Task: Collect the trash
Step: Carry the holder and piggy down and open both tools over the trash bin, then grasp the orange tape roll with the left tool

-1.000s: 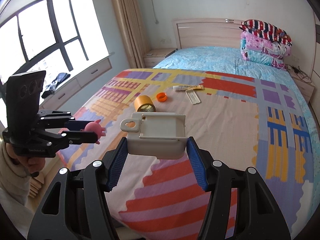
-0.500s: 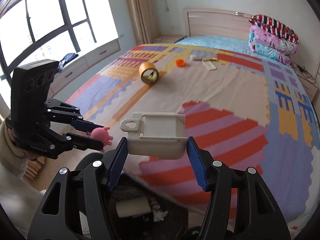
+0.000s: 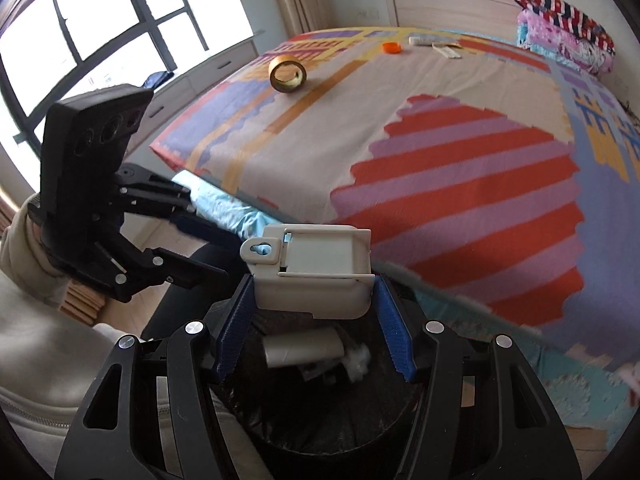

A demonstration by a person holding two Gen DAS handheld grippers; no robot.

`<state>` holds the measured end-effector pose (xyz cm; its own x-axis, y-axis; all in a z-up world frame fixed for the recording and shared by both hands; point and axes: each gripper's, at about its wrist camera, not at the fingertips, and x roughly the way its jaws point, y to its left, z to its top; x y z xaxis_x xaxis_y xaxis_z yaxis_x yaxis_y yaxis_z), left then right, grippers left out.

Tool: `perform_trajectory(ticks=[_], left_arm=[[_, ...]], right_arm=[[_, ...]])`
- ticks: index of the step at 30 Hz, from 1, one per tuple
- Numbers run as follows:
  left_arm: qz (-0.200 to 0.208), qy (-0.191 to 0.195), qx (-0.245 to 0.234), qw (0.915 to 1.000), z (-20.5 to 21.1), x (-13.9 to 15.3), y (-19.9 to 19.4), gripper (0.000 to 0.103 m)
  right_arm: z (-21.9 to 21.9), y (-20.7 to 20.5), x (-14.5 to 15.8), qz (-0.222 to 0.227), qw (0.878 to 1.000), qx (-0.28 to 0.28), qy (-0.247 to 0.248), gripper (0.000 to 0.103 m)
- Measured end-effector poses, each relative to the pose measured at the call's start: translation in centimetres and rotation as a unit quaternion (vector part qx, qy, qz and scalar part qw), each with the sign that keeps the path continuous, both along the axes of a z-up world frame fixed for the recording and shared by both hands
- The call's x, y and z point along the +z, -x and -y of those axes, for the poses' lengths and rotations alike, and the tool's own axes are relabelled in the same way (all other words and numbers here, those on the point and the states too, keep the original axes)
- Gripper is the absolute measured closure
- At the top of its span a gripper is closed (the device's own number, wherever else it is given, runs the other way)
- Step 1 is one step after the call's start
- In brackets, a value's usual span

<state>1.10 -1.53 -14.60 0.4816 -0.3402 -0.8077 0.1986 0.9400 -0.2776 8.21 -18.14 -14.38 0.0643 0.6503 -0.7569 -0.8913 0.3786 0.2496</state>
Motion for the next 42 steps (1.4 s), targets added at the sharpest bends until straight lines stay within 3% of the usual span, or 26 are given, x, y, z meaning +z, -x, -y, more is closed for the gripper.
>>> perform_trajectory(ticks=[1,4,6,11,14,17,21,22,23,42], left_arm=[[0.009,-0.006,0.004,0.9999,-0.1,0.2,0.2,0.039],[0.039,-0.017,0.038,0.9983,-1.7,1.6,0.8,0.039],[0.062,-0.026,0.081,0.9945,-3.7,2.7,1.3,0.039],[0.104,-0.093,0.217,0.9662,-10.6,4.8,3.1,0.034],[0.105,-0.13,0.261,0.951,-14.1,4.7,3.6,0.034],[0.09,-0.147,0.284,0.9432,-16.9,3.9,3.6,0.034],[0.095,-0.156,0.247,0.9516,-17.4,3.1,3.5,0.035],[0.092,-0.161,0.239,0.9532,-17.4,2.9,3.4,0.047],[0.092,-0.163,0.237,0.9533,-17.4,2.8,3.3,0.049],[0.131,-0.143,0.225,0.9548,-15.2,6.1,3.0,0.049]], right_arm=[[0.0,0.2,-0.3,-0.004,1.0,0.004,0.002,0.042],[0.0,0.6,-1.2,-0.002,1.0,0.005,0.019,0.029],[0.1,0.6,-1.7,-0.007,1.0,0.002,0.024,0.029],[0.0,0.9,-2.4,-0.022,0.999,0.006,0.023,0.029],[-0.3,1.2,-2.5,-0.021,0.999,0.014,0.025,0.029],[-0.6,1.1,-2.6,-0.023,0.999,0.018,0.026,0.029],[-0.8,0.7,-2.7,-0.024,0.999,0.013,0.031,0.029],[-0.8,0.6,-2.7,-0.024,0.999,0.013,0.032,0.029],[-0.8,0.5,-2.7,-0.023,0.999,0.011,0.033,0.029],[-0.8,-0.1,-0.1,0.003,1.0,0.01,0.01,0.029]])
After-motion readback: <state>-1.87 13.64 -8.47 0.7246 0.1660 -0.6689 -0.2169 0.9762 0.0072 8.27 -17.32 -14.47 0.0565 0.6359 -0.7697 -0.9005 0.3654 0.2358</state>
